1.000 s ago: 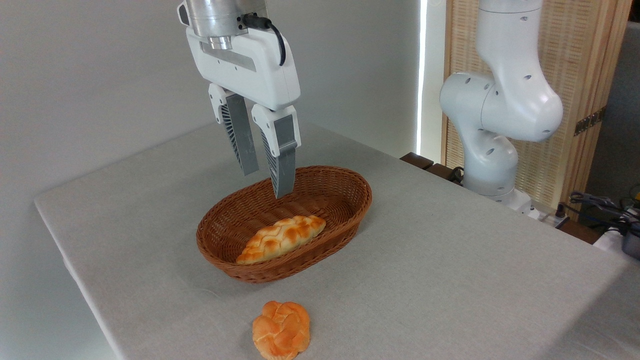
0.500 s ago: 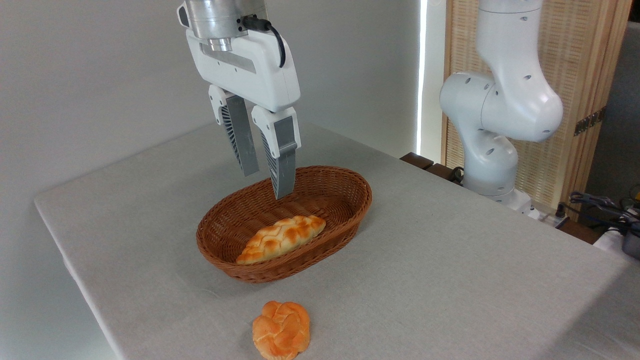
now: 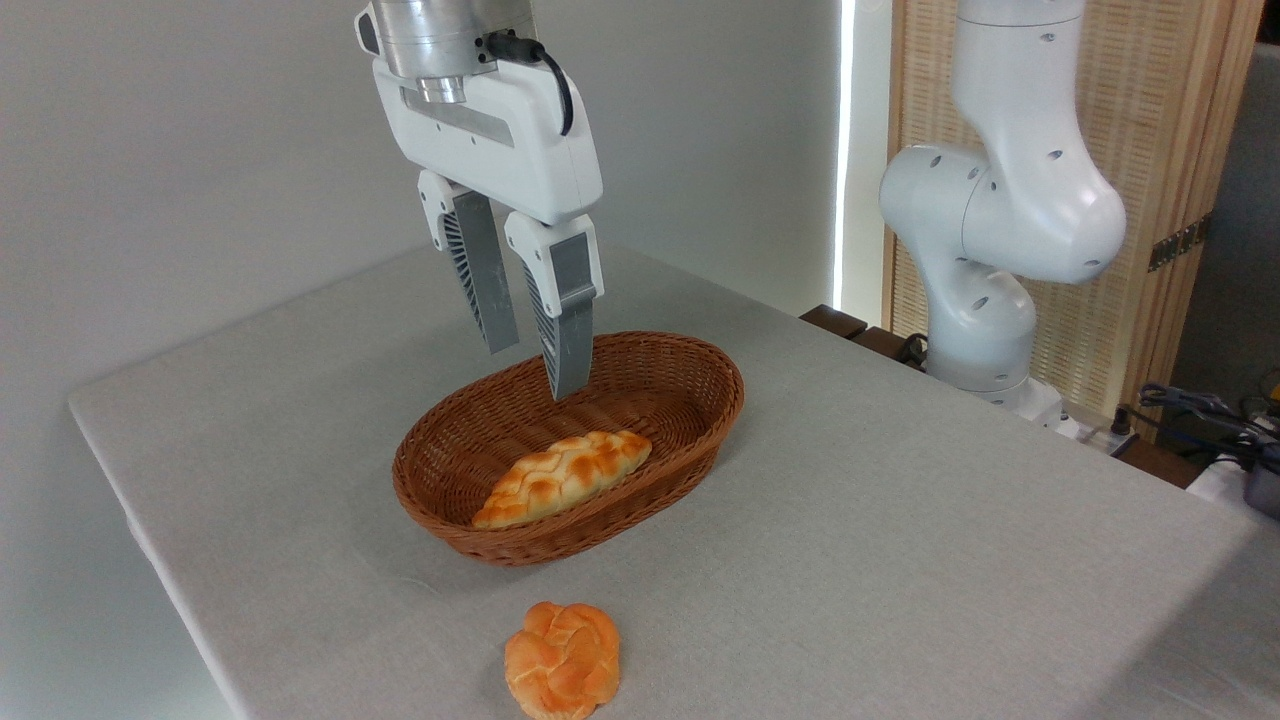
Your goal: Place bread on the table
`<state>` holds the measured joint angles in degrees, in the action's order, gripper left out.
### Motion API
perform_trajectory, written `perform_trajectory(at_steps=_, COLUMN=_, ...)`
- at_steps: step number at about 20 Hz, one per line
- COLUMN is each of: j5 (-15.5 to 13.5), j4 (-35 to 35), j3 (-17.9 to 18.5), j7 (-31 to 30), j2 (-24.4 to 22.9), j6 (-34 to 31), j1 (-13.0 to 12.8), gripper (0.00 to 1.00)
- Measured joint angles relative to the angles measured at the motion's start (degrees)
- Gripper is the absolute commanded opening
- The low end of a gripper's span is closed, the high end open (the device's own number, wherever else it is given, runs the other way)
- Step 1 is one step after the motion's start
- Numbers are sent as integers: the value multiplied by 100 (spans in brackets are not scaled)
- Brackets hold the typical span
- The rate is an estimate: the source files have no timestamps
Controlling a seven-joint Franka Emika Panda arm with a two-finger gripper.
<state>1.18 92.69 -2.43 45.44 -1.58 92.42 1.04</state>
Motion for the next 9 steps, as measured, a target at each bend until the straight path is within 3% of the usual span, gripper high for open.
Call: perform_trajectory(at_steps=9, j5=-39, j4=0, j3=1, j7=-83, j2=0, j6=0, j1=-10, gripper=100)
